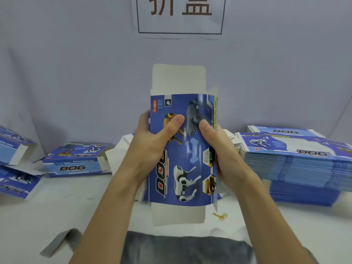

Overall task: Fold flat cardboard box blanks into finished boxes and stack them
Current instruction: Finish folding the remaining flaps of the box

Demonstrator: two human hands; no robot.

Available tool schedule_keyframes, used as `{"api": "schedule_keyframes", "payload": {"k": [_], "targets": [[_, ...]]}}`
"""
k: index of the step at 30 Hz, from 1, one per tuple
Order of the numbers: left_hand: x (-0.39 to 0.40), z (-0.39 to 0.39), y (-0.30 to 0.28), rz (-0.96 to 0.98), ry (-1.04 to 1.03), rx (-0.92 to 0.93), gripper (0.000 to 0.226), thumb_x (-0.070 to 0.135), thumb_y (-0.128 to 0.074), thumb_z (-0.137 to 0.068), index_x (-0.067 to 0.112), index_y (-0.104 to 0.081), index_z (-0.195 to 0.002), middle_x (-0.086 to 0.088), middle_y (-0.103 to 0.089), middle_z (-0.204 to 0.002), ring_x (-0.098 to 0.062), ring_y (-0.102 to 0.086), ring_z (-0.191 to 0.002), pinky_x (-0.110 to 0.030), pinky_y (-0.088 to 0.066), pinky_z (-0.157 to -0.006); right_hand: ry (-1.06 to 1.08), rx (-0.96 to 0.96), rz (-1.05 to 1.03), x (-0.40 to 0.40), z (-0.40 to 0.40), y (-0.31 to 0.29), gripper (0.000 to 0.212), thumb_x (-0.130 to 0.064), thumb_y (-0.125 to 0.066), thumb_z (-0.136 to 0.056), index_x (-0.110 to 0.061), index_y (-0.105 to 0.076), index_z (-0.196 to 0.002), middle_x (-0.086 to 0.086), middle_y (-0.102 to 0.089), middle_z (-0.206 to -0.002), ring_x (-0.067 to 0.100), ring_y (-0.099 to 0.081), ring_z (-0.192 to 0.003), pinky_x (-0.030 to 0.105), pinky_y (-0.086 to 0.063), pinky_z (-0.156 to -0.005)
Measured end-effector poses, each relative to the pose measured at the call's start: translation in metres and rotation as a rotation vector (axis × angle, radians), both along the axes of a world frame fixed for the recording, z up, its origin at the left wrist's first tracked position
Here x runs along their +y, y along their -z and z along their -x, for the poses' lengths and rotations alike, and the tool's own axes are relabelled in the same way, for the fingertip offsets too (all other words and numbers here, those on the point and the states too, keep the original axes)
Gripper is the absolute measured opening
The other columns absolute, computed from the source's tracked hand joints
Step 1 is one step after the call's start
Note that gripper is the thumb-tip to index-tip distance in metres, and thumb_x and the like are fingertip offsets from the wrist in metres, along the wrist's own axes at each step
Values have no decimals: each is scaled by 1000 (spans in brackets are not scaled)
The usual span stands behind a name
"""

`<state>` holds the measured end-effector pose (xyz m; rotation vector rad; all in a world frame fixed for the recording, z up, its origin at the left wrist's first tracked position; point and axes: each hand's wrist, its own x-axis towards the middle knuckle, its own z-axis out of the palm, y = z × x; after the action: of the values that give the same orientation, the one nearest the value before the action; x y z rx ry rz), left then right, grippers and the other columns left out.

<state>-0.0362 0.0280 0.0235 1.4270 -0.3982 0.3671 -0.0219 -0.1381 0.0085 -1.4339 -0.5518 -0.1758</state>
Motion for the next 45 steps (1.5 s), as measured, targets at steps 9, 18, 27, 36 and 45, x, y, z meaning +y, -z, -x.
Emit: {"api": "schedule_keyframes", "payload": {"k": [9,18,27,36,45], "targets": [[2,3,2,69,-30,-53,66,66,-28,-96,27,-41,-148,-1,-64,-133,-15,-66,-116,-34,-57,-94,234,-51,118,9,7,-19,69,-65,-70,-69,-26,-61,-124,0,-75,-111,18,-73,-101,41,-60,-88],[4,16,2,114,227,80,60,49,-50,-94,13,-48,-142,-15,-67,-127,-36,-68,-110,-48,-57,-92,412,-81,129,-9,12,17,110,-83,-67,-60,-37,-29,-153,-7,-47,-151,18,-51,-136,47,-47,-108],[-15,8,2,55,-145,-127,55,70,-33,-88,46,-34,-137,13,-68,-114,-9,-72,-98,-36,-60,-82,122,-88,100,-10,14,11,94,-76,-71,-66,-34,-40,-145,0,-55,-144,26,-53,-133,59,-42,-109],[-19,9,2,37,-159,-258,46,69,-43,-88,52,-40,-130,-9,-57,-136,-32,-67,-109,-56,-57,-88,317,-389,1,-4,14,-6,59,-48,-63,-89,-42,-41,-143,2,-65,-102,28,-67,-93,50,-57,-88],[-29,8,10,196,-49,-106,45,60,-41,-91,22,-59,-75,-5,-65,-70,-18,-68,-64,-30,-55,-59,207,-196,-102,-13,19,-8,50,-68,-41,-90,-25,-66,-95,17,-66,-91,31,-70,-82,46,-58,-75]]}}
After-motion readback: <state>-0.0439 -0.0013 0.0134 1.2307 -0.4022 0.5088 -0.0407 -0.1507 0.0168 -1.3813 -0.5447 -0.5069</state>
